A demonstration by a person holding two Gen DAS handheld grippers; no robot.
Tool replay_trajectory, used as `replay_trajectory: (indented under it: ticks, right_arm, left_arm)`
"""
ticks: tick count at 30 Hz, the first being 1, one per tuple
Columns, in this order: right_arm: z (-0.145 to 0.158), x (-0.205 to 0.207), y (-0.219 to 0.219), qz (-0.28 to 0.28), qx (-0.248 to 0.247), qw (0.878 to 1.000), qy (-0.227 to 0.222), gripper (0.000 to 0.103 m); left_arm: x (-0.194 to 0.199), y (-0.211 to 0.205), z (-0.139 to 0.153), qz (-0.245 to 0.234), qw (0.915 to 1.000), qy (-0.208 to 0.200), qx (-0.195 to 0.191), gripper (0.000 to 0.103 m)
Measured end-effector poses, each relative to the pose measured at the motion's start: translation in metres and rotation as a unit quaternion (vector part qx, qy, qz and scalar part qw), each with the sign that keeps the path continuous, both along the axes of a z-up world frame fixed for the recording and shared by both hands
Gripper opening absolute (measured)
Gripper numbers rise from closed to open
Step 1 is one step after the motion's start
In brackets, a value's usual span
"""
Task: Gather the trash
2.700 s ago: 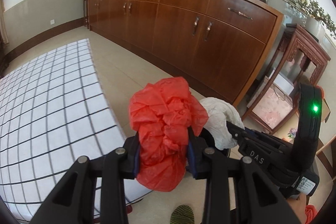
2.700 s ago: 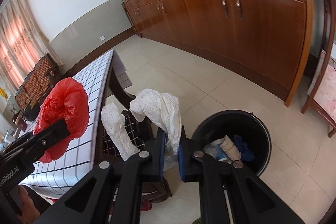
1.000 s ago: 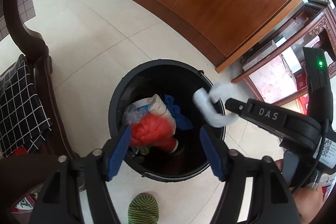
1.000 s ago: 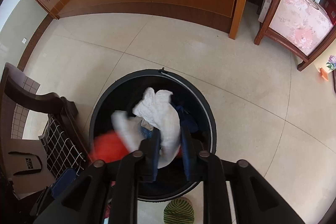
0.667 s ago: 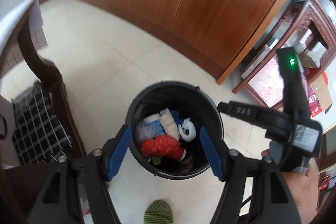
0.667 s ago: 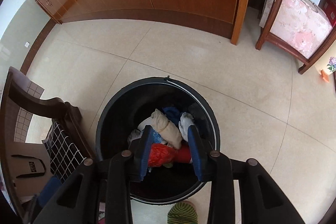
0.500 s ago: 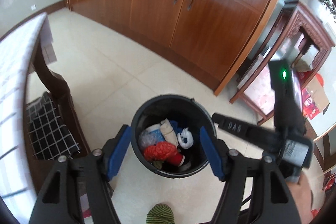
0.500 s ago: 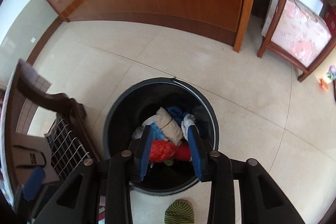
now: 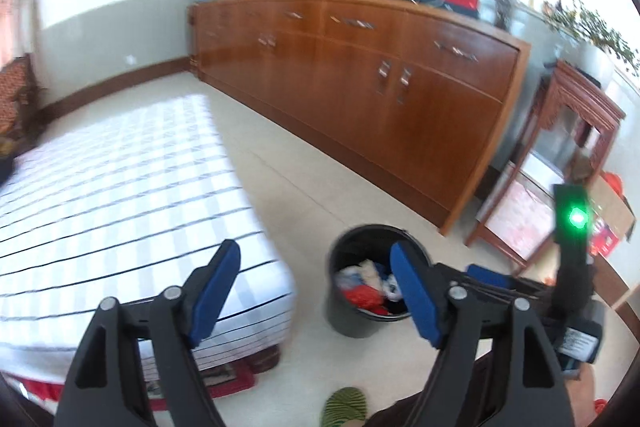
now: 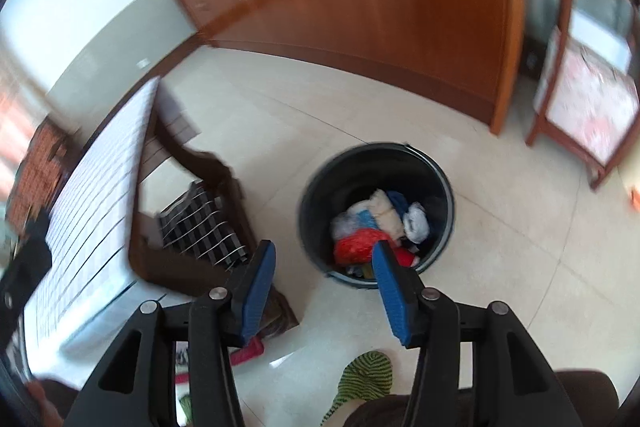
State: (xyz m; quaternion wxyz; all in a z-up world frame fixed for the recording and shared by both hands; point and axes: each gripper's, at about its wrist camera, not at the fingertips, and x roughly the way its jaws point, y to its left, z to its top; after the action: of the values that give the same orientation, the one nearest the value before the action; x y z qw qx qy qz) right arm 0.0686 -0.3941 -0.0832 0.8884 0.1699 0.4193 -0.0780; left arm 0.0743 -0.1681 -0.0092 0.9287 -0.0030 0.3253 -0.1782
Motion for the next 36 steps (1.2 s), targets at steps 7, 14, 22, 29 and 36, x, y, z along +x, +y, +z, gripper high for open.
replay_trajectory:
  ticks: [7, 14, 22, 29, 36]
  right_arm:
    - [0.052, -0.045, 0.072, 0.051, -0.065, 0.993, -0.081, 0.073]
    - [0.077, -0.078, 0.127, 0.065, -0.107, 0.983, -0.133, 0.084]
    - [0.077, -0.080, 0.149, 0.072, -0.128, 0.981, -0.124, 0.085]
    - [0.081, -0.080, 0.148, 0.069, -0.130, 0.981, -0.125, 0.085]
    - [0.082, -0.081, 0.151, 0.071, -0.132, 0.981, -0.124, 0.085]
  left_arm:
    - [-0.042, 0.050, 0.017, 0.084, 0.9961, -0.024, 0.017, 0.094]
    - [-0.073, 0.082, 0.023, 0.144, 0.9890, -0.032, 0.000, 0.100]
    - [-0.085, 0.105, 0.018, 0.173, 0.9843, -0.034, -0.010, 0.100]
    - [-0.089, 0.114, 0.016, 0.181, 0.9829, -0.030, -0.012, 0.100]
    - [-0.089, 0.112, 0.015, 0.181, 0.9832, -0.025, -0.004, 0.100]
